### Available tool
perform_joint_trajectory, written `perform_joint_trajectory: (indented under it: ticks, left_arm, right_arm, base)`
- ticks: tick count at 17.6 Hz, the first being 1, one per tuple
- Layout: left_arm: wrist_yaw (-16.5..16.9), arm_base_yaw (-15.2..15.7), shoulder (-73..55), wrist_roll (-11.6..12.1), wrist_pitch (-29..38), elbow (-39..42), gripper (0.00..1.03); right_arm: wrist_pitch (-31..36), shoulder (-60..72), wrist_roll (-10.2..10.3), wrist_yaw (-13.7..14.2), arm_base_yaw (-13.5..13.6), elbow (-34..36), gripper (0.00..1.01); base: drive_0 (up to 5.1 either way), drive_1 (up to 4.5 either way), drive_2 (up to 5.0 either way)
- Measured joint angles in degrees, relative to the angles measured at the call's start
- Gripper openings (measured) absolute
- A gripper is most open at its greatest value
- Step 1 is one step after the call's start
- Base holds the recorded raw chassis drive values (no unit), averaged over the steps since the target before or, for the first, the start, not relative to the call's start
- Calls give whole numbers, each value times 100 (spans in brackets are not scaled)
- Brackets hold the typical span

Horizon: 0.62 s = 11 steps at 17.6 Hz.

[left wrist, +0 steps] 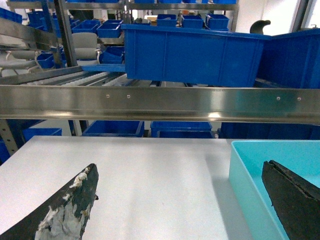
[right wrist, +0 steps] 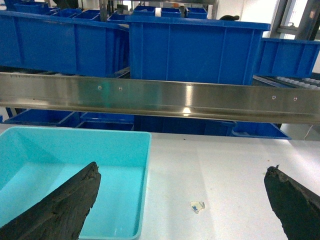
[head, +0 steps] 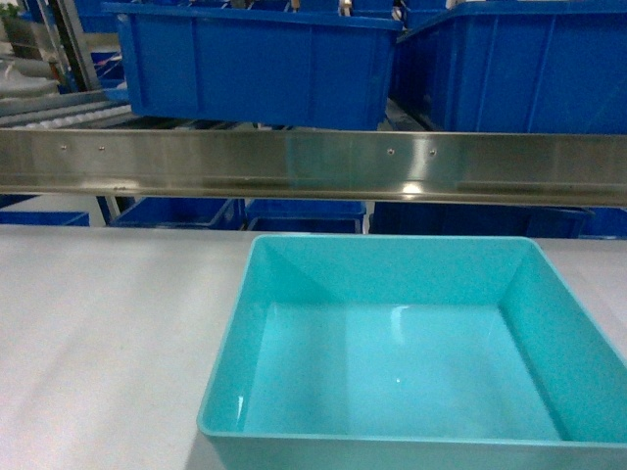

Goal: Organize blue bins on left shelf correctly

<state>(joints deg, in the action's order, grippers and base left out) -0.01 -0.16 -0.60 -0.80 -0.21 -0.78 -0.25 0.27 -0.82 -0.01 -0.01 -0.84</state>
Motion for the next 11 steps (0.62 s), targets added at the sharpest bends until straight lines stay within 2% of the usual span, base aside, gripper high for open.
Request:
perform_joint_trajectory:
  ticks: [11]
  left_arm:
    - [0,0,0,0,-2,0,98]
  right_arm:
    - [0,0,0,0,0,0,98]
  base:
    - [0,0,0]
